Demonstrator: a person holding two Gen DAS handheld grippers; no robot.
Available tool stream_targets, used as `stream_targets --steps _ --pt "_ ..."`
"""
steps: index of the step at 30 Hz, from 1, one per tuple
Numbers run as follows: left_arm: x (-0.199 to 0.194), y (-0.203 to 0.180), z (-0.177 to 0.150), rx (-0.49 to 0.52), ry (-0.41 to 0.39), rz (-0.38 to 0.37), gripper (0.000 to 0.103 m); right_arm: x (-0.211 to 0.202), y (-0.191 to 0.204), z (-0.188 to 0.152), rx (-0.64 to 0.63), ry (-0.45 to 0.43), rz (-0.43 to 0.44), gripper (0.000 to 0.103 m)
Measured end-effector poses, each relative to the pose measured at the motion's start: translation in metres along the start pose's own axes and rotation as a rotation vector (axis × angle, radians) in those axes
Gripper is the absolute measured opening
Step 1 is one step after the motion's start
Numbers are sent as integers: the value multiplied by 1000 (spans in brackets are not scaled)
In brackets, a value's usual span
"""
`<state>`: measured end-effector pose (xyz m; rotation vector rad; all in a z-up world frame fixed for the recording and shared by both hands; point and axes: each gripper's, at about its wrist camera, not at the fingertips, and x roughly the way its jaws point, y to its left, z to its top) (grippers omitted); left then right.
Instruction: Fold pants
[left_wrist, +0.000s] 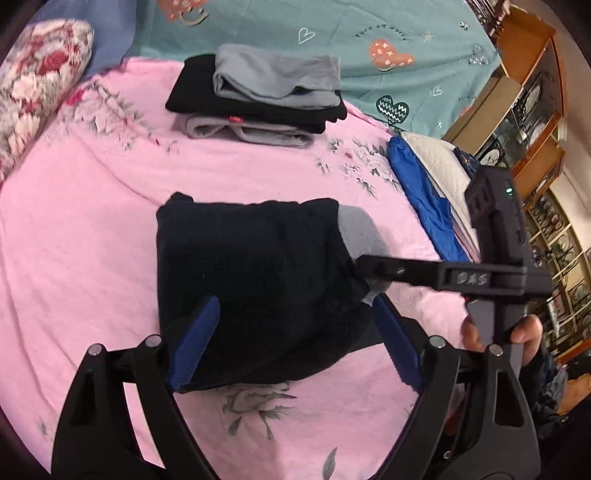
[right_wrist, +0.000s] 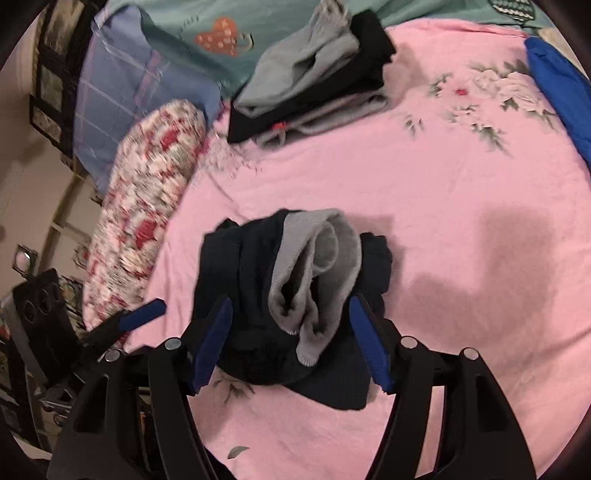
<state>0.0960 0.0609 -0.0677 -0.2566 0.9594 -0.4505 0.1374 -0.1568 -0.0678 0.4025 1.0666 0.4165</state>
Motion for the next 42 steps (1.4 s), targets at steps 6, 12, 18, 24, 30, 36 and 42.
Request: stream_targets --steps 6,12,18,24,30,36,42 --pt "34 10 -5 -37 100 -18 57 17 -3 -5 47 3 6 19" --pt "49 19 -14 -59 147 -82 55 -17 -19 -33 108 -55 -16 19" --pt "42 21 -15 -52 142 -82 55 20 -52 -40 185 38 -10 38" --pt "2 21 -20 -28 74 -9 58 -35 -11 -14 -24 -94 -243 51" --pt "2 11 -16 5 54 -61 58 6 76 45 -310 18 -73 51" --pt "30 14 -16 1 113 -101 58 115 119 84 -464 251 -199 41" --pt "46 17 -24 11 150 -74 58 149 117 79 -460 331 -229 13"
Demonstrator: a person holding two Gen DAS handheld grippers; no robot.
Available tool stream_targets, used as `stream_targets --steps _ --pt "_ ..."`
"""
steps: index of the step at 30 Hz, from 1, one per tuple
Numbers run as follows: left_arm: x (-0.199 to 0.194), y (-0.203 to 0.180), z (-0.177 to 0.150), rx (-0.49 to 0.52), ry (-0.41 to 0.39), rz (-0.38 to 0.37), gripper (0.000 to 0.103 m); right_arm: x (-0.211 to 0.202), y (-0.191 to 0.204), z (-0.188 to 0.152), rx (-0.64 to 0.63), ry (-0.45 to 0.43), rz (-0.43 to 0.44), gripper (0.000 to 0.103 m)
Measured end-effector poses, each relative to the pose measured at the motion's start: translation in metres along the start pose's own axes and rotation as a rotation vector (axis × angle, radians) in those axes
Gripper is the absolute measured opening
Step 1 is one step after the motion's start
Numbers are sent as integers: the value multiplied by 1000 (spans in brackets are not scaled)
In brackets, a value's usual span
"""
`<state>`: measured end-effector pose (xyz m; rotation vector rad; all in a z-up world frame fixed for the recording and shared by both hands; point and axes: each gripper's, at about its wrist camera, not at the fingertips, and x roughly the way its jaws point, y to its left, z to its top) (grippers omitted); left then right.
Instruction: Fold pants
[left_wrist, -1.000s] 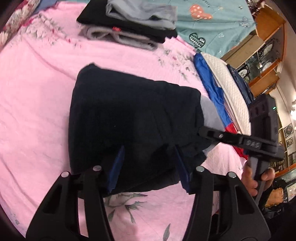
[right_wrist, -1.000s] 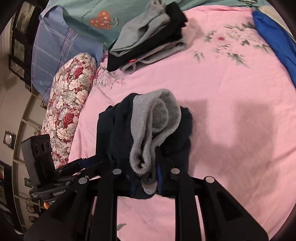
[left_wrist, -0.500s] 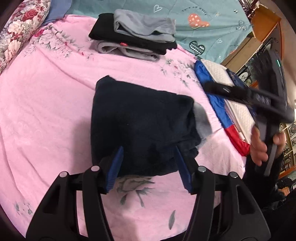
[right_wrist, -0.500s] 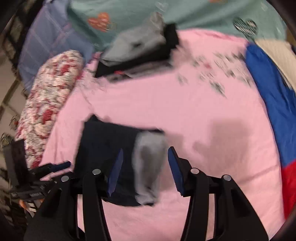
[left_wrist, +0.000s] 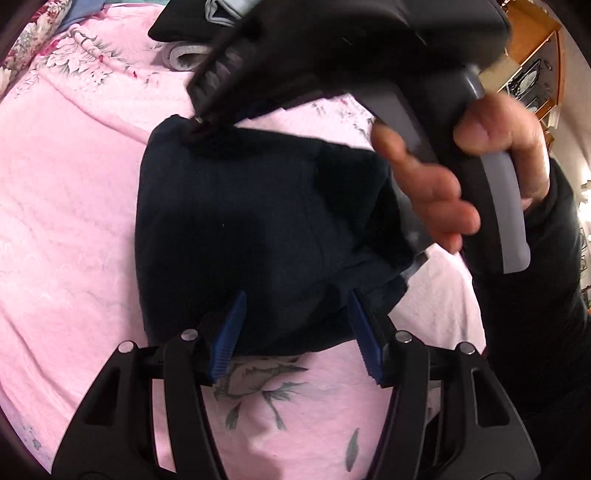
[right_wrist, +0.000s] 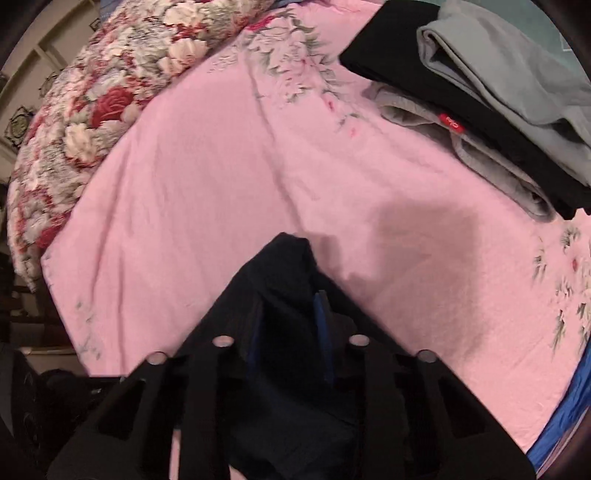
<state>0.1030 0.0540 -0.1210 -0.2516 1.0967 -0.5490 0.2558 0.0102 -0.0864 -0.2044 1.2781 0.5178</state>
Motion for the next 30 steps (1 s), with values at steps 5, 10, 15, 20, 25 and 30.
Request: stream_targets --steps 5,10,15,20,25,30 --pt "2 3 3 -13 -1 53 58 23 9 17 6 -4 -3 10" --pt "1 -1 4 -11 7 56 58 25 14 17 -11 -7 2 12" --pt "-28 2 7 -39 -16 41 76 -14 5 5 37 -76 -4 50" --pt "-90 29 -1 -113 -147 127 88 -107 -18 -57 124 -284 0 71" --pt "-85 60 -1 -208 -108 136 89 -146 -48 -173 264 -421 -71 89" --pt "-34 73 11 -254 23 76 89 -118 -88 -273 510 -362 -64 89"
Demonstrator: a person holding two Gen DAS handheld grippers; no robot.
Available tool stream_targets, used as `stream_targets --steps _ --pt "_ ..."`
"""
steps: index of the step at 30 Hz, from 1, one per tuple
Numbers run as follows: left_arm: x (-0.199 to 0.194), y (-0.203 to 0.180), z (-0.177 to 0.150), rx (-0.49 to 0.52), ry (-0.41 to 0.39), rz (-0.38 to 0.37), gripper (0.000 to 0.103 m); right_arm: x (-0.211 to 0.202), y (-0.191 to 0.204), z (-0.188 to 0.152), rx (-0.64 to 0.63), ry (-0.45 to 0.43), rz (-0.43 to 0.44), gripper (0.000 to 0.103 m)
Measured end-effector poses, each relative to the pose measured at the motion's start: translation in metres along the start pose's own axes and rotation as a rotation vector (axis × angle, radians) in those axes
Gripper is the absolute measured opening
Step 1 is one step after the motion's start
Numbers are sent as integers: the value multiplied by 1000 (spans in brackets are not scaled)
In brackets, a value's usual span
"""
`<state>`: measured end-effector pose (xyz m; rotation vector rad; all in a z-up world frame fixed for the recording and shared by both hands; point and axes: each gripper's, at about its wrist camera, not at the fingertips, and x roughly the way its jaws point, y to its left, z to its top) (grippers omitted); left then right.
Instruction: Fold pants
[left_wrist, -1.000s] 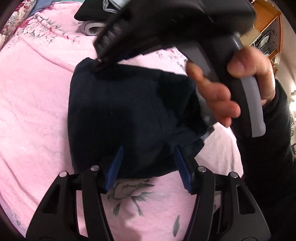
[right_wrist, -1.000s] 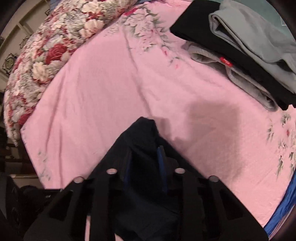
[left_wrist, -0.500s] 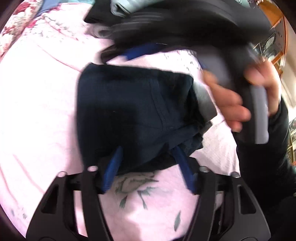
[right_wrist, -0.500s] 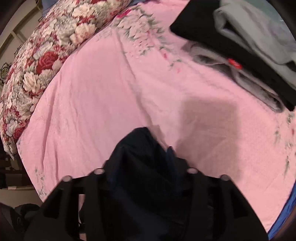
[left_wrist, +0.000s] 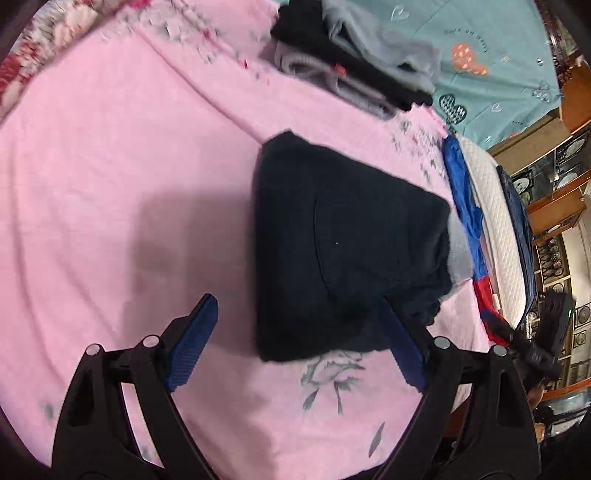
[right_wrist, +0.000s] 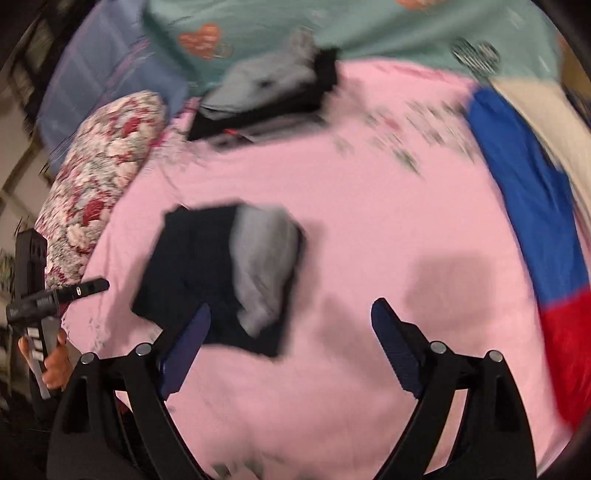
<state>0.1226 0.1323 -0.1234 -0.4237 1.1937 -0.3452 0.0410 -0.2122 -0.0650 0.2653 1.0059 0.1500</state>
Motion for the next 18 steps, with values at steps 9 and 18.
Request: stream_targets --steps 9,18 --pt "52 -22 11 12 104 -69 90 -6 -42 -42 204 23 97 89" --pt "50 -12 11 12 102 -148 93 55 15 27 147 105 210 89"
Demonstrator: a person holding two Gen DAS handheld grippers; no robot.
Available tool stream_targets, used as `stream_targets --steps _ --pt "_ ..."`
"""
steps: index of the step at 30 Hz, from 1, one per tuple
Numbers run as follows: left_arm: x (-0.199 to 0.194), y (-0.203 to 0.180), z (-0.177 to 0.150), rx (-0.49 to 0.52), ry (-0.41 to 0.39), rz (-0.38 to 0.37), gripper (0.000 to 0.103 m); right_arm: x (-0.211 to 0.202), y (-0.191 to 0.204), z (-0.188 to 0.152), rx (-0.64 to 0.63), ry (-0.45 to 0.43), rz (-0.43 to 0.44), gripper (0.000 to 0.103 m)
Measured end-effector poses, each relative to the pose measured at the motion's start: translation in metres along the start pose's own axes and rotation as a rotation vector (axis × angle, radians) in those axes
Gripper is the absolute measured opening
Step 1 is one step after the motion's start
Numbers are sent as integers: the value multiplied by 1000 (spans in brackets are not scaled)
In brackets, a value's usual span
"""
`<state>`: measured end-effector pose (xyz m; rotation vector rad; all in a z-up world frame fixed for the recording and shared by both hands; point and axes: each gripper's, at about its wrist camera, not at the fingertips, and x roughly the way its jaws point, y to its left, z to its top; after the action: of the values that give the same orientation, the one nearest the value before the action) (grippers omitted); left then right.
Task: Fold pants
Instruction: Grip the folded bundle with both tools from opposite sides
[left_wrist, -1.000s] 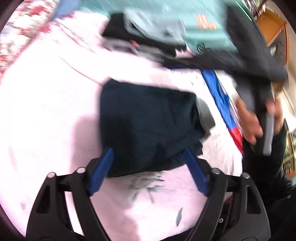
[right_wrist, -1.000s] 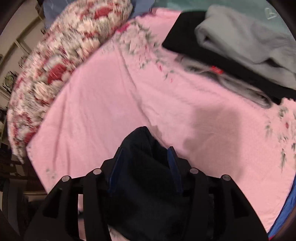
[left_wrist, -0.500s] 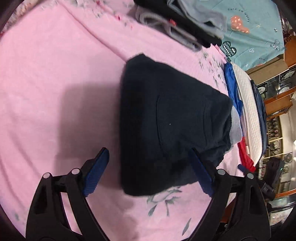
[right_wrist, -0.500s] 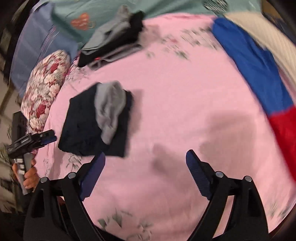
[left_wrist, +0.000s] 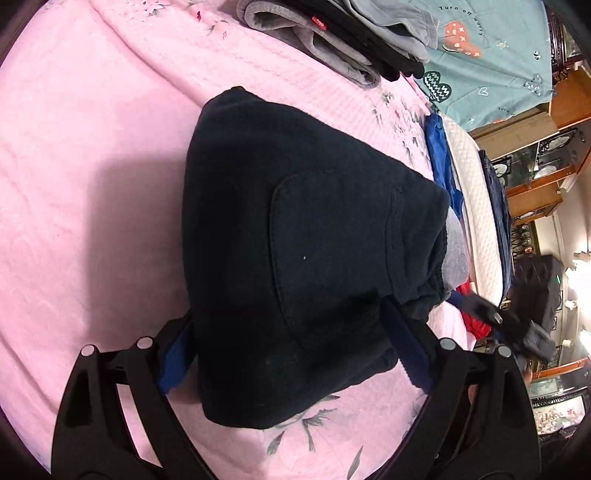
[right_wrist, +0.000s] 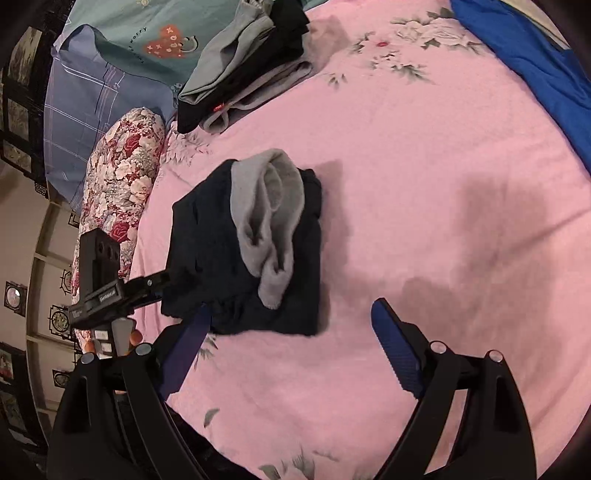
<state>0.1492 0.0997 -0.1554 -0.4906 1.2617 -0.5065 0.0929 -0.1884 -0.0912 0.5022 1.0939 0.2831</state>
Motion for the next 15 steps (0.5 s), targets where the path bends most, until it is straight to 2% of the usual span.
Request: stream_targets --steps 5,8,10,11,12,13,14,15 --pt "2 -1 1 29 3 -29 98 41 1 21 37 68 -49 89" --pt "4 -3 3 40 3 -32 98 63 -5 24 88 133 27 91" --pt "5 -6 4 42 0 -26 97 66 -3 27 93 120 72 95" --pt "4 -6 4 40 -3 -23 96 66 -2 28 93 113 86 96" --pt "3 -6 4 36 -12 -16 79 68 -2 29 103 109 107 95" --pt "2 -6 4 37 -20 1 68 69 -1 29 110 99 119 90" --pt "1 -6 4 37 -27 8 61 70 -1 28 112 93 103 67" --pt "-2 -6 3 31 -38 3 55 70 0 27 108 90 107 50"
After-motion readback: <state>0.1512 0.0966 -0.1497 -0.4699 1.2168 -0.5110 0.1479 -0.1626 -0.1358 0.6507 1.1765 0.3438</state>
